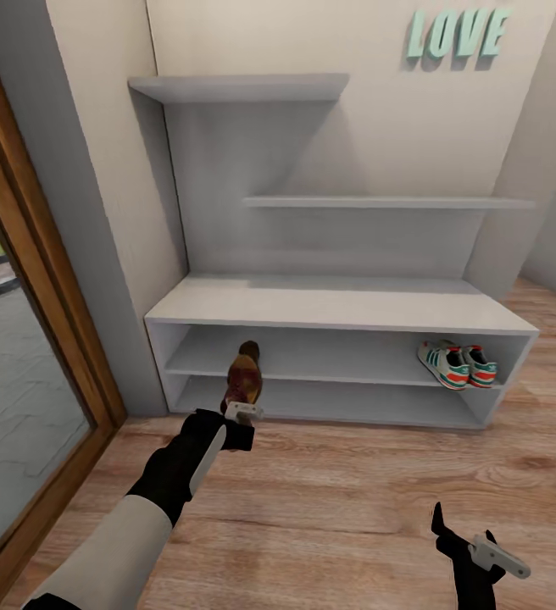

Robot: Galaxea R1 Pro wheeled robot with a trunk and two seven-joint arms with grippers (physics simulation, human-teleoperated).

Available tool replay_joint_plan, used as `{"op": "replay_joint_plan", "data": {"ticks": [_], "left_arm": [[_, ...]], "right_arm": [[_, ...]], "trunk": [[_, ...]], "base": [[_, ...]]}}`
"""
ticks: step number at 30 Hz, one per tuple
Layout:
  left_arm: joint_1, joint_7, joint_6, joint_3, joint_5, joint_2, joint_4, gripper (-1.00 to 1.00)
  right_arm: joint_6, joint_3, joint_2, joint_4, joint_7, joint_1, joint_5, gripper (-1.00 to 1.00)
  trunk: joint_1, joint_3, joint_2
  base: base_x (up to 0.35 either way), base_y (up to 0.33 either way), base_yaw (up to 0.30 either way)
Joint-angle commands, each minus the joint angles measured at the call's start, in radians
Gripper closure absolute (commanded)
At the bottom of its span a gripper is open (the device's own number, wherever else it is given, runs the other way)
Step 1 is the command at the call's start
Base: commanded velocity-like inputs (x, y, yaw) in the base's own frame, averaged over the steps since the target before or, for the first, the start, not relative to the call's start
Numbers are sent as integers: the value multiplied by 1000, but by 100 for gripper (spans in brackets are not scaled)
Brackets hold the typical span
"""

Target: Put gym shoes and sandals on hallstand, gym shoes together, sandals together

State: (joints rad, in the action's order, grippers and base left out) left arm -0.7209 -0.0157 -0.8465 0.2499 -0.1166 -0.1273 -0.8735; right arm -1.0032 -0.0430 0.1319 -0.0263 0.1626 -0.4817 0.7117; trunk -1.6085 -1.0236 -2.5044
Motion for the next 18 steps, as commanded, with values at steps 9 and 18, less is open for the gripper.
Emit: {"op": "replay_joint_plan", "data": {"ticks": [9,18], "left_arm": [[0,3,0,-1,2,0,1,100],[0,3,1,-1,0,0,1,100]], "right_arm": [[0,0,0,0,0,0,0,-100],[0,0,0,0,0,0,0,-100]], "trunk": [[0,0,0],[0,0,0]], "base": [[0,-315,0],[0,-302,0]]}}
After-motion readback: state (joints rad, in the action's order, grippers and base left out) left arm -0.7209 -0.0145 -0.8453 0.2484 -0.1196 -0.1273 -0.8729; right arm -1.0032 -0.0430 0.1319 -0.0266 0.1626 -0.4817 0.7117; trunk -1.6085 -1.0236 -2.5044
